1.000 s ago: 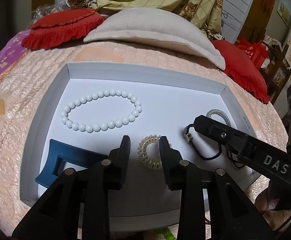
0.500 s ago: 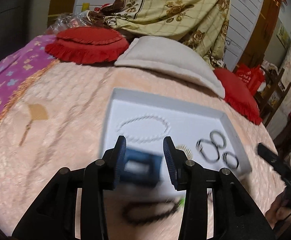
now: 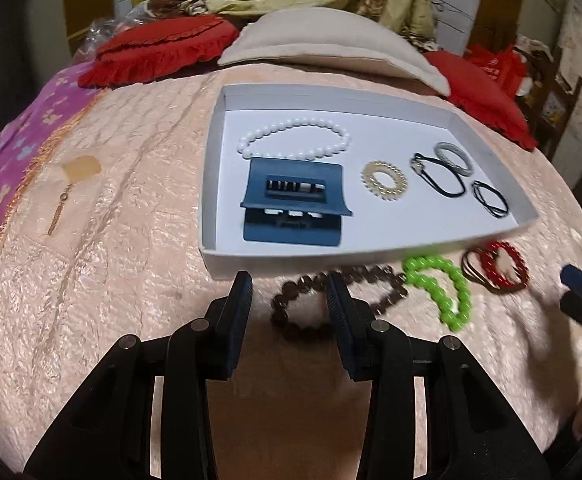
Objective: Organize jewelry
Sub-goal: 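Move the left gripper to the brown wooden bead bracelet and grasp it, then grasp the green bead bracelet with the right gripper while the left gripper lifts the brown bracelet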
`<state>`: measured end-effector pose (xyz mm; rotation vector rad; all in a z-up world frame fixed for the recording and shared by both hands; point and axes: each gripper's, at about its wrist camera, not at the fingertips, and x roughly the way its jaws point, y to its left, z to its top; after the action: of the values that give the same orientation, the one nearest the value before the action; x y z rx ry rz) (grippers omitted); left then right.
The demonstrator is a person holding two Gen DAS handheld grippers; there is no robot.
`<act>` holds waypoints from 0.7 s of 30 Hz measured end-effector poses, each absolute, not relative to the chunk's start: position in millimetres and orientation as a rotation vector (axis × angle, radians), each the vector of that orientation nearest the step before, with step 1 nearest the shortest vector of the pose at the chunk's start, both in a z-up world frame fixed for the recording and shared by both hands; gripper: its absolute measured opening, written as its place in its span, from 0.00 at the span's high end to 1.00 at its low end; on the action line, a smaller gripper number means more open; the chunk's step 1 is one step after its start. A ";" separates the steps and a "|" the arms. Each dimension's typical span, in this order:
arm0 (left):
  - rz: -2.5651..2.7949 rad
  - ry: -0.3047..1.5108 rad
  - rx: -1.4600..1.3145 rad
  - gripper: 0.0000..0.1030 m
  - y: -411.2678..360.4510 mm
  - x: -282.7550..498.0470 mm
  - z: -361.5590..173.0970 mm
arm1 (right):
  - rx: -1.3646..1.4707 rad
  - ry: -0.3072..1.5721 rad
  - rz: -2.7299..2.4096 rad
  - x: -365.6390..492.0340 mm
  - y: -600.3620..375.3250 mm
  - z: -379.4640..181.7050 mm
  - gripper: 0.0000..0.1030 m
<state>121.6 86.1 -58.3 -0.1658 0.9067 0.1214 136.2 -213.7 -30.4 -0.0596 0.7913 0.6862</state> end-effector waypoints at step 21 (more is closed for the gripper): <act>0.081 0.962 -0.071 0.92 74.6 115.8 -59.1 | -0.033 0.891 0.830 170.5 -125.7 -52.8 0.61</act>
<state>115.8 74.6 -59.1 -0.0715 0.9624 0.0811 170.5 -125.7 -52.8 -0.0330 0.8911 0.8299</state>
